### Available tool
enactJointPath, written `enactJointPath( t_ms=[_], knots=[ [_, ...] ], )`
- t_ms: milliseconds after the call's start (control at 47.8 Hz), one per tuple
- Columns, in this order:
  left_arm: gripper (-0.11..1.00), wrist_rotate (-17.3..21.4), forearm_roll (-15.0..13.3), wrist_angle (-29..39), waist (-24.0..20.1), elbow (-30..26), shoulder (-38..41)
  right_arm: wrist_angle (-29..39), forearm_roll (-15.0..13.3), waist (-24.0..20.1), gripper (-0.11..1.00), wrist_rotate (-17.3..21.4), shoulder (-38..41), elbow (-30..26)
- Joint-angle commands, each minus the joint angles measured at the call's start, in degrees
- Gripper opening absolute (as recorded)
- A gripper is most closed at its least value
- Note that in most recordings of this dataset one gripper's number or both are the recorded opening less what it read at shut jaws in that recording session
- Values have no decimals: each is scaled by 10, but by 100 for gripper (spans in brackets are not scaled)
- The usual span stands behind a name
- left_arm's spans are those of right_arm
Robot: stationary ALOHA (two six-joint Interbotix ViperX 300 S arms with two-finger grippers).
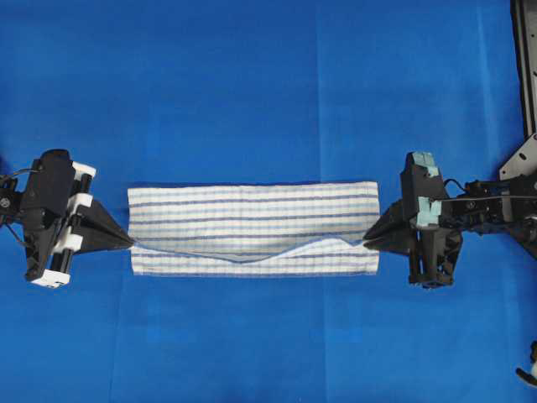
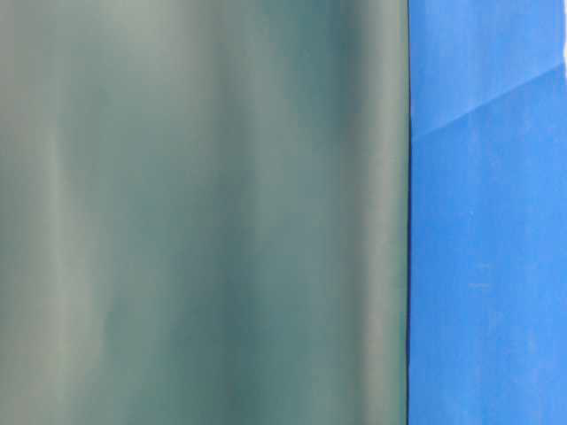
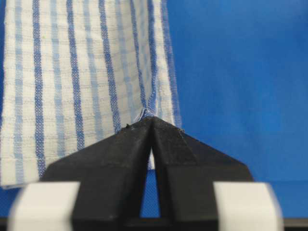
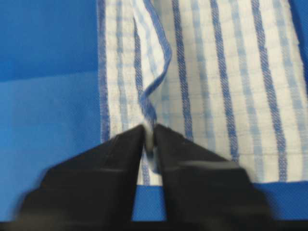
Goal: Fold the blue towel.
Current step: 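Release the corners and lift both grippers away, then grasp the folded strip's top corners with both grippers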
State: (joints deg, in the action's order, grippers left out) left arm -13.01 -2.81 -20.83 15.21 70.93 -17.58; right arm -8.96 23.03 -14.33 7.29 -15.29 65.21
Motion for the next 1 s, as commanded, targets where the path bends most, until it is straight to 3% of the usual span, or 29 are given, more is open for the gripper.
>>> enactJointPath(
  t_ms=[0, 188, 293, 418, 648, 815, 983],
  knots=[
    [13, -6, -3, -2, 3, -7, -4, 0, 2, -2, 40, 0, -3, -10],
    [67, -7, -3, 10, 1, -5, -9, 0, 2, -2, 90, -2, -5, -9],
    [89, -2, -3, 17, -13, -9, -13, 0, 1, 0, 89, -6, -11, -7],
    [83, 5, 1, 18, -55, -19, -18, 0, -3, 22, 88, -10, -18, -4],
    [70, 28, 2, 34, -136, -39, -12, 0, -22, 123, 88, -33, -19, -9],
    [67, 45, 2, 56, -146, -59, 6, 0, -25, 165, 88, -58, -13, -14],
    [67, 47, 3, 66, -146, -76, 38, -8, -25, 170, 87, -68, 8, -18]
  ],
)
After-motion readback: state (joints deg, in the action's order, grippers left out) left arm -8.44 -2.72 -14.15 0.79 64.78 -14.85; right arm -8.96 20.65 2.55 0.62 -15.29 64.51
